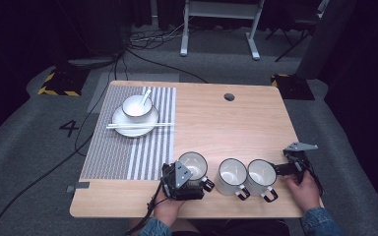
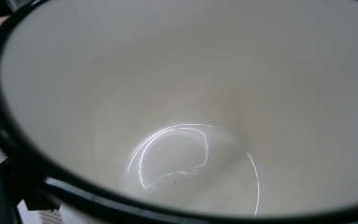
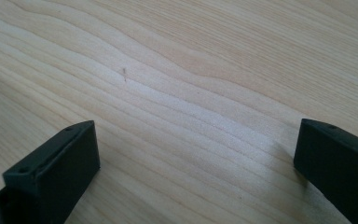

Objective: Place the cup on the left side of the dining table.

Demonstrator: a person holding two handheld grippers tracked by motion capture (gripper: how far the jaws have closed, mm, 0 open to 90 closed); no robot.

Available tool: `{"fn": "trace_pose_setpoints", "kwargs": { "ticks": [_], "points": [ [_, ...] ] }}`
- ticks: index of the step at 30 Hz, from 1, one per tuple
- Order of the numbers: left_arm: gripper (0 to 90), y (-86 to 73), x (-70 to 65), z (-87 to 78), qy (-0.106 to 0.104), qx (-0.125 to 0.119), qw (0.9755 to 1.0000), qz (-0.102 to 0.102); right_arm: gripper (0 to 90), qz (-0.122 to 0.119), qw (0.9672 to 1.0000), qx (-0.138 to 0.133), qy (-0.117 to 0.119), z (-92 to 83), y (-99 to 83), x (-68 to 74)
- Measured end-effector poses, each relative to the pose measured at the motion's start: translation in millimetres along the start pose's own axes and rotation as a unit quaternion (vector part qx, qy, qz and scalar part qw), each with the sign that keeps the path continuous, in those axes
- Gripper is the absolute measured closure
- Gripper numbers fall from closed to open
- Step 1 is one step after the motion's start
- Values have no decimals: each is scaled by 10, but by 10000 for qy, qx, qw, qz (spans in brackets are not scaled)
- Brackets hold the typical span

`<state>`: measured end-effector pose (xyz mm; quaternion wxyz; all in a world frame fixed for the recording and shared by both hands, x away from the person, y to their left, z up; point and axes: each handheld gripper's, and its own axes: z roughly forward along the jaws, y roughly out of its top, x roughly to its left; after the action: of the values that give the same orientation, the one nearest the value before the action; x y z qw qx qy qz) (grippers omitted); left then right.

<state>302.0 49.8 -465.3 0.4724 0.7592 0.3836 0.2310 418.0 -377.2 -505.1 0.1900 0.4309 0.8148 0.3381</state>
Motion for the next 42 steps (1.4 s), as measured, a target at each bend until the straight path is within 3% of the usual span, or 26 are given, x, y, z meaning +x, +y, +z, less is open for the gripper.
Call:
{"fn": "trace_pose_setpoints", "kwargs": {
  "ticks": [10,15,25,30,42],
  "points": [
    [32,87,241,-191,366,-220,9991,-61,3,5,10000,2,2,-1,0,1],
    [32,118,356,-281,658,-225,9976,61,3,-2,10000,0,-1,0,0,0],
    [32,153,600,-383,759,-225,9969,-41,3,0,10000,0,-1,0,0,1],
    [31,159,767,-435,958,-221,9951,-62,3,2,10000,1,-1,0,0,1],
    [31,118,1080,-511,1194,-210,9922,-284,3,2,10000,2,0,-1,0,1]
  ]
}}
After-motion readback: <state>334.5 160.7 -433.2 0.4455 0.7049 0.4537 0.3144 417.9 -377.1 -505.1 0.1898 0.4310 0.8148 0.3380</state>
